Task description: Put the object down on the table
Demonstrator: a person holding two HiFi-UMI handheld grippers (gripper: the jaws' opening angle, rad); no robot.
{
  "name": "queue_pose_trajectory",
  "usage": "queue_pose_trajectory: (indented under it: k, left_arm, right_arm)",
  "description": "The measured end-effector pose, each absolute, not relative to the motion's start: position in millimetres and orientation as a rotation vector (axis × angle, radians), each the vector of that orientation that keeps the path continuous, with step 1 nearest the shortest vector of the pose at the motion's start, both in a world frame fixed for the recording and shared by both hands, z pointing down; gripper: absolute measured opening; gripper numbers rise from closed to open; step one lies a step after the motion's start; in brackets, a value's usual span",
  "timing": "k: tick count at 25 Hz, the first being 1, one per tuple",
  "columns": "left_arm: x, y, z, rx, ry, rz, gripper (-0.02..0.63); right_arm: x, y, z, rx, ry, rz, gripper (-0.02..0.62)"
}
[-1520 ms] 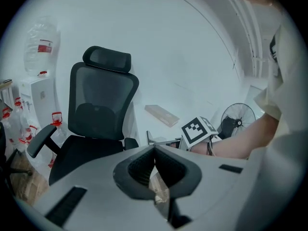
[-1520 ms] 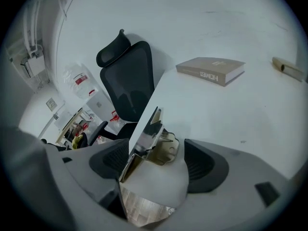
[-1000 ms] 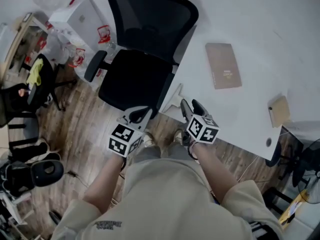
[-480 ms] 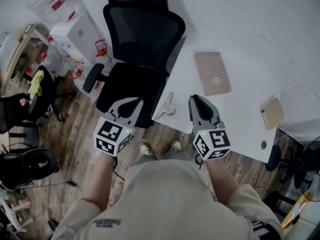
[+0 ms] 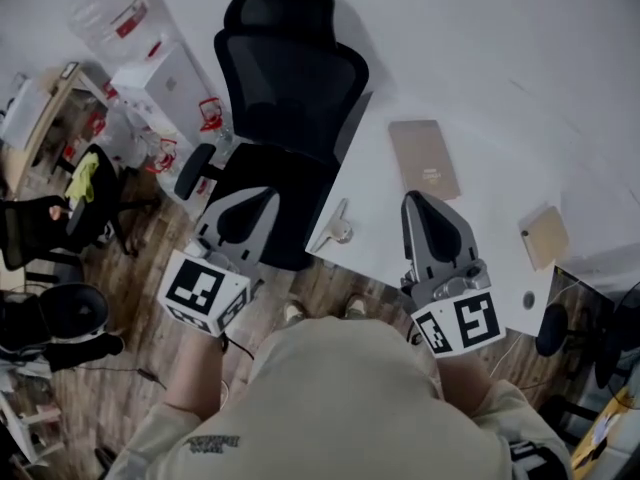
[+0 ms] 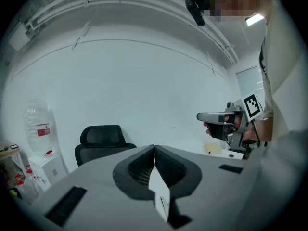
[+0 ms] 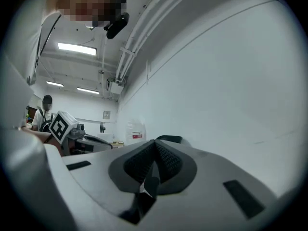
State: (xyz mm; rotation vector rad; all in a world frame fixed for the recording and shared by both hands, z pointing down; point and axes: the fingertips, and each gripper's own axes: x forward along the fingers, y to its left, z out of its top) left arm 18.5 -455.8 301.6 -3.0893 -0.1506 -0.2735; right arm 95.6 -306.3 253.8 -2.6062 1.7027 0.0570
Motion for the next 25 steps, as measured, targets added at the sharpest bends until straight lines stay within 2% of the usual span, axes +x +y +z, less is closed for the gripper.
queue_pose_trajectory:
  k: [5, 25]
  left_arm:
    - [16, -449, 287, -3.082, -0.139, -0.217, 0.021]
    - [38, -440, 318, -3.122, -0.137, -0.331, 0.021]
  right_arm:
    - [98, -296, 235, -2.577, 1.706, 0.091, 0.021]
    - [126, -299, 269, -2.606, 1.716, -0.093, 0.021]
